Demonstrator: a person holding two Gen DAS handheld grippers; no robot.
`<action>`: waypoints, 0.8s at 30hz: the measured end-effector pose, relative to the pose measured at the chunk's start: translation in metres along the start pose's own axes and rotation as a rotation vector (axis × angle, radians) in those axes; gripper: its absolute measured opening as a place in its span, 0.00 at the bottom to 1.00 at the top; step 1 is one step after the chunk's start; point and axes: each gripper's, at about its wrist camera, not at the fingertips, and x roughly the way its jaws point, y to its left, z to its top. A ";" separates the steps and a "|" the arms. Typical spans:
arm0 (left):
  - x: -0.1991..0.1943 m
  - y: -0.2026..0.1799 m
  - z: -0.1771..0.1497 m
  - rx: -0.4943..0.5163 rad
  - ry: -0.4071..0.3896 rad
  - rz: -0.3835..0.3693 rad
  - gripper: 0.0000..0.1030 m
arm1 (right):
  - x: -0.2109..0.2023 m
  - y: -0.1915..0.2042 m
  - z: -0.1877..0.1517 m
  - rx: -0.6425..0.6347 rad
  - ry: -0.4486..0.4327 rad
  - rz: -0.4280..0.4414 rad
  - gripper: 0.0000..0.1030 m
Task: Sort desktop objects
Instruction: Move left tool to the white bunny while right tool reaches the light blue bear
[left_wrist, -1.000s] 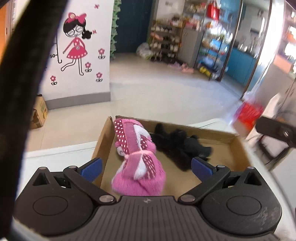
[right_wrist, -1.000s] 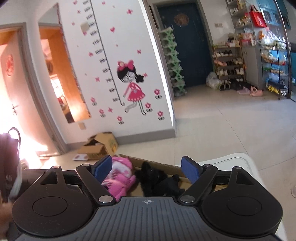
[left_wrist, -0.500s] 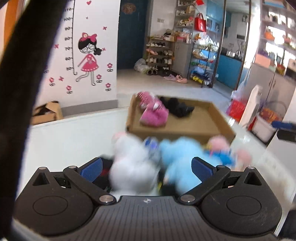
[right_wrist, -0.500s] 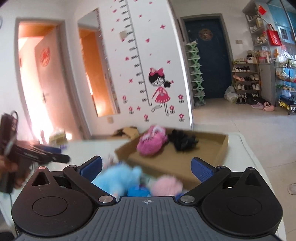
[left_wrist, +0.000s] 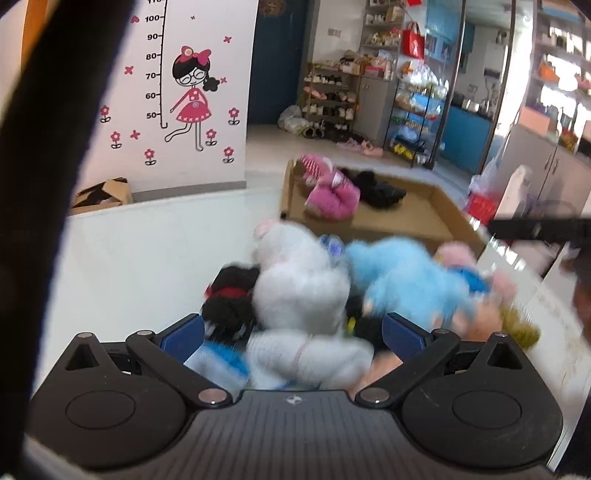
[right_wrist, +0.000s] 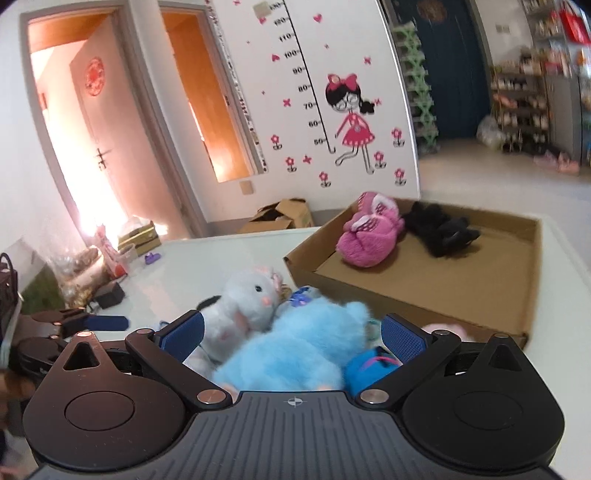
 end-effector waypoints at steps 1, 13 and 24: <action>0.007 0.000 0.009 -0.019 0.006 -0.029 0.99 | 0.007 -0.001 0.001 0.031 0.018 0.007 1.00; 0.101 0.011 0.045 -0.278 0.139 -0.190 0.99 | 0.036 -0.028 0.005 0.260 0.100 0.086 1.00; 0.098 0.026 0.037 -0.298 0.174 -0.198 0.99 | 0.048 -0.029 0.005 0.279 0.133 0.104 1.00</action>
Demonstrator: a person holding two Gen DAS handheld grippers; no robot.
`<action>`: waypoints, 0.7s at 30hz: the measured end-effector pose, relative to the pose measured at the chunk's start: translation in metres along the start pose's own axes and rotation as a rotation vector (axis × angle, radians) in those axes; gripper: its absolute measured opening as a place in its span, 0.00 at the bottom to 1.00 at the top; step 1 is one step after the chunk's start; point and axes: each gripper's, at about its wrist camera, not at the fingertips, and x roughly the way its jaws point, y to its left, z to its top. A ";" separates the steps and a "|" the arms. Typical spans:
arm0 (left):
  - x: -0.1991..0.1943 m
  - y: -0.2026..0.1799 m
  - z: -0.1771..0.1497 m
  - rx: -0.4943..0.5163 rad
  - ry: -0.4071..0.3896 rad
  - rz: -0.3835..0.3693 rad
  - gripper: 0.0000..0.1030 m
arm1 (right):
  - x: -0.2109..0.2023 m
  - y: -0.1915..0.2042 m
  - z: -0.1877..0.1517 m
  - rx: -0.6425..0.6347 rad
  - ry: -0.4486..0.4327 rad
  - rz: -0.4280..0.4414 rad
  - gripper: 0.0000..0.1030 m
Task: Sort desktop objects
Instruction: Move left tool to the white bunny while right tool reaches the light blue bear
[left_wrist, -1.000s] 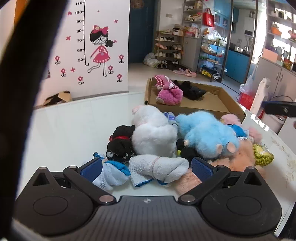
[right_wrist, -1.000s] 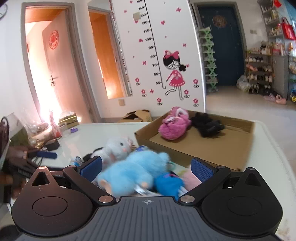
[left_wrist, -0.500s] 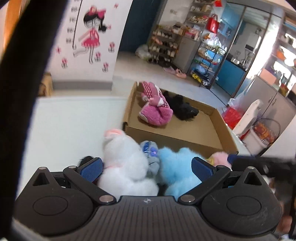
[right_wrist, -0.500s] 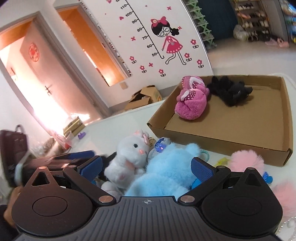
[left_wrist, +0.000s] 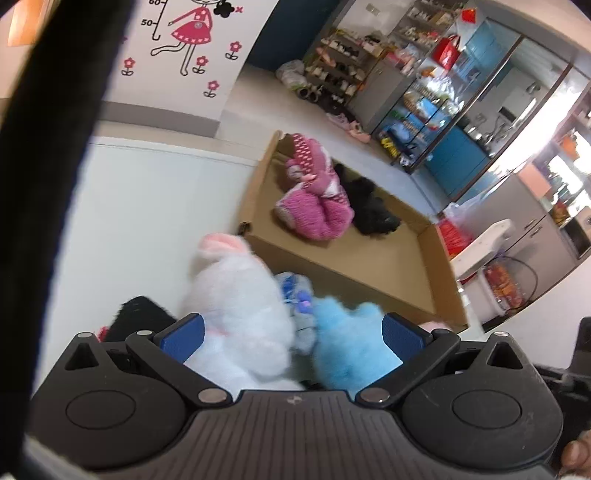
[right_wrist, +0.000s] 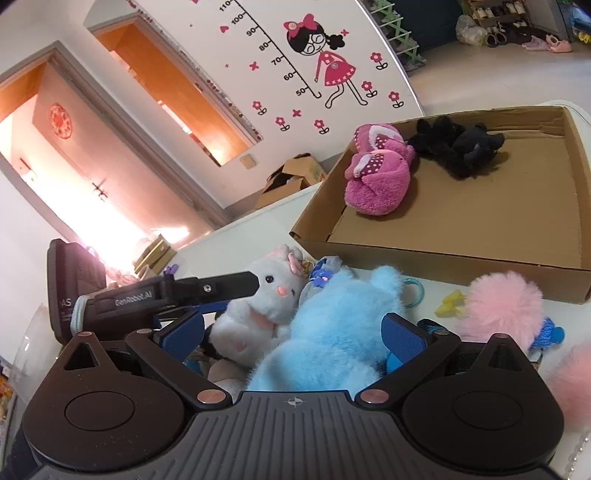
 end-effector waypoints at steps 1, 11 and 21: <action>-0.001 0.002 -0.001 -0.004 0.005 0.004 0.99 | 0.003 0.001 0.000 -0.001 0.003 0.000 1.00; 0.004 0.010 0.002 0.015 0.089 0.064 0.99 | 0.028 0.011 -0.002 -0.017 0.060 -0.064 1.00; 0.013 -0.001 0.004 0.068 0.143 0.150 0.99 | 0.043 0.015 -0.006 -0.079 0.114 -0.230 1.00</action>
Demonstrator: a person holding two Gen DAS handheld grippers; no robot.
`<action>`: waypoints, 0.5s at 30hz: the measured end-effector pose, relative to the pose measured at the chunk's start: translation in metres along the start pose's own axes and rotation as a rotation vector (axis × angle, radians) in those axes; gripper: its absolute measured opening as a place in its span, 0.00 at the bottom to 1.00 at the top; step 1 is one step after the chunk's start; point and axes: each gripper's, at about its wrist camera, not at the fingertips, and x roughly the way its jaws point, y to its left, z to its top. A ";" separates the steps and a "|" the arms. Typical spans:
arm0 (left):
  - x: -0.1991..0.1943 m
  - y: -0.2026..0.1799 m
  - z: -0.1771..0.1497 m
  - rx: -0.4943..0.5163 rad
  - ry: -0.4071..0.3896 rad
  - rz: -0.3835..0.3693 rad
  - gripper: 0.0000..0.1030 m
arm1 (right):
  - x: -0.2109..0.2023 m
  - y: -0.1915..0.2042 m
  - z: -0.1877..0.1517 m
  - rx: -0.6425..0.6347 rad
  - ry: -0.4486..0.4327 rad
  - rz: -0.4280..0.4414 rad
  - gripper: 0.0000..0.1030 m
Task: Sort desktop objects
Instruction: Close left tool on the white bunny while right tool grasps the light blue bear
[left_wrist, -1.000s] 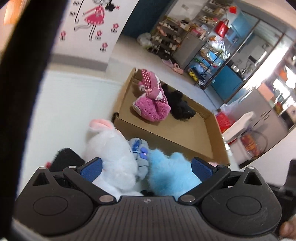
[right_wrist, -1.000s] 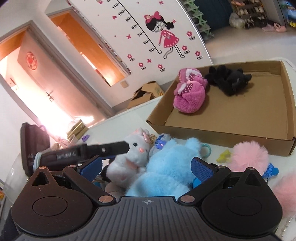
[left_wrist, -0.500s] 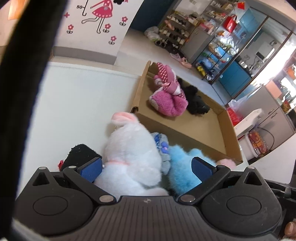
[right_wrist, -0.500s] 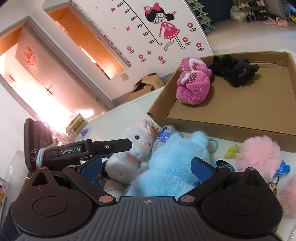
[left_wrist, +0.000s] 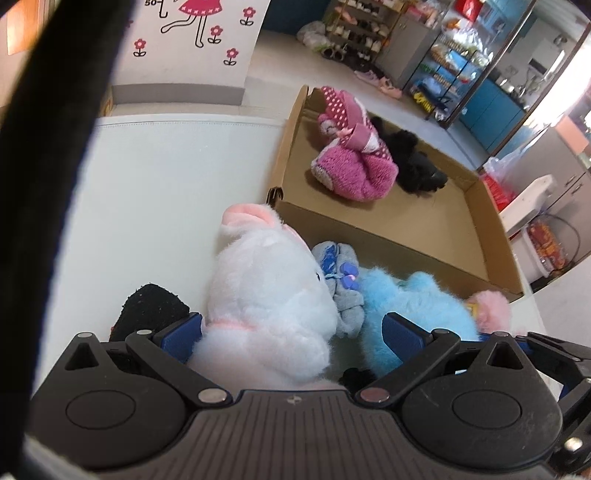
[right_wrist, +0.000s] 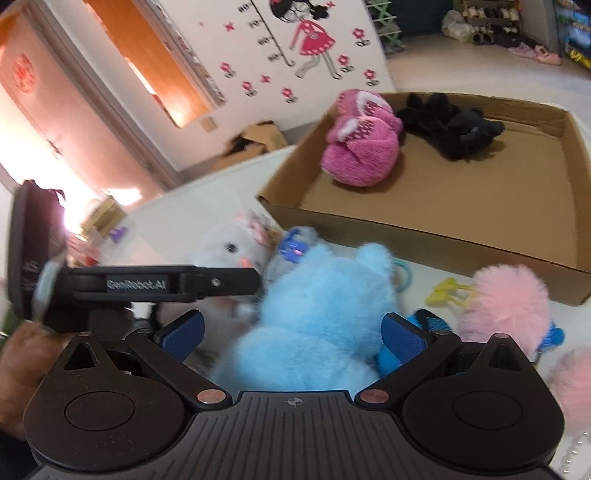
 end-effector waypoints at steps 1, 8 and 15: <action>0.001 -0.001 0.000 0.010 0.003 0.014 0.99 | 0.002 0.001 0.000 -0.009 -0.002 -0.009 1.00; 0.005 -0.006 -0.005 0.045 0.028 0.096 0.97 | 0.028 0.018 0.002 -0.101 0.048 -0.141 0.95; 0.011 -0.001 -0.012 0.046 0.046 0.130 0.81 | 0.035 0.022 -0.002 -0.135 0.037 -0.197 0.84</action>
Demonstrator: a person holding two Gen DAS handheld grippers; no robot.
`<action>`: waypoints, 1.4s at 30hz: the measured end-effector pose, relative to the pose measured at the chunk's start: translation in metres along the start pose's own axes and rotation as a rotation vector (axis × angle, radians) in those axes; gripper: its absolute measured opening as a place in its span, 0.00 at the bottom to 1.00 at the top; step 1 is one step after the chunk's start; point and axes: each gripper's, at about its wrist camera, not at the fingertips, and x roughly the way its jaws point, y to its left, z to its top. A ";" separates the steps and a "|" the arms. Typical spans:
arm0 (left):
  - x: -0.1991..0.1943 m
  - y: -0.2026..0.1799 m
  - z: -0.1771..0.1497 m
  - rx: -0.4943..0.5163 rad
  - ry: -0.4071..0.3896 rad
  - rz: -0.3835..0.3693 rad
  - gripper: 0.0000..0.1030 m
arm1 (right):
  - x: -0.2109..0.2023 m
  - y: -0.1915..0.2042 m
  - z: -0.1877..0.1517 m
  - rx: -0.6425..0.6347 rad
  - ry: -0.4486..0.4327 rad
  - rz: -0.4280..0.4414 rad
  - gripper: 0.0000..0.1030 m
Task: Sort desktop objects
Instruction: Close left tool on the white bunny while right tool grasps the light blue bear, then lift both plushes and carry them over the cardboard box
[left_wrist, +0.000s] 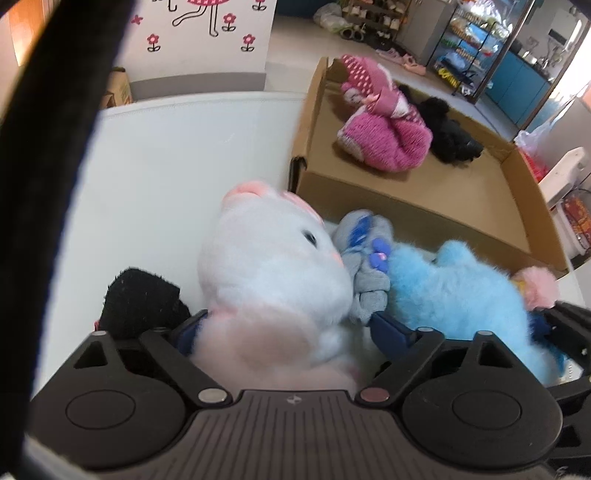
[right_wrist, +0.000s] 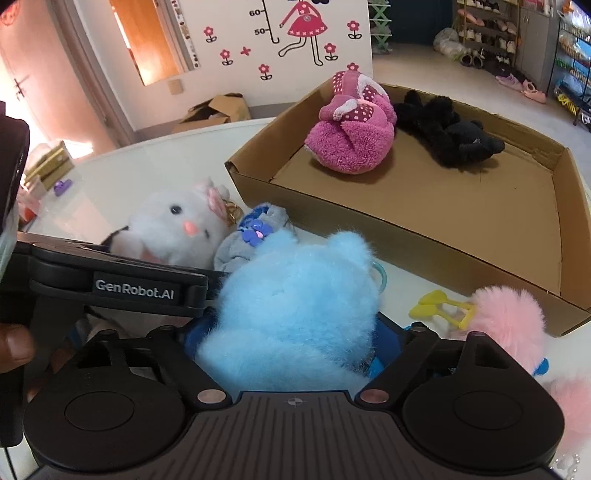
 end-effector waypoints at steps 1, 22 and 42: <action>-0.001 0.000 -0.001 0.005 -0.008 0.009 0.75 | -0.001 -0.001 0.000 0.008 -0.006 0.002 0.82; -0.045 -0.013 -0.015 -0.004 -0.098 -0.024 0.56 | -0.043 -0.040 -0.010 0.154 -0.141 0.201 0.68; -0.091 -0.052 -0.018 0.055 -0.216 -0.009 0.56 | -0.109 -0.052 -0.008 0.159 -0.273 0.270 0.67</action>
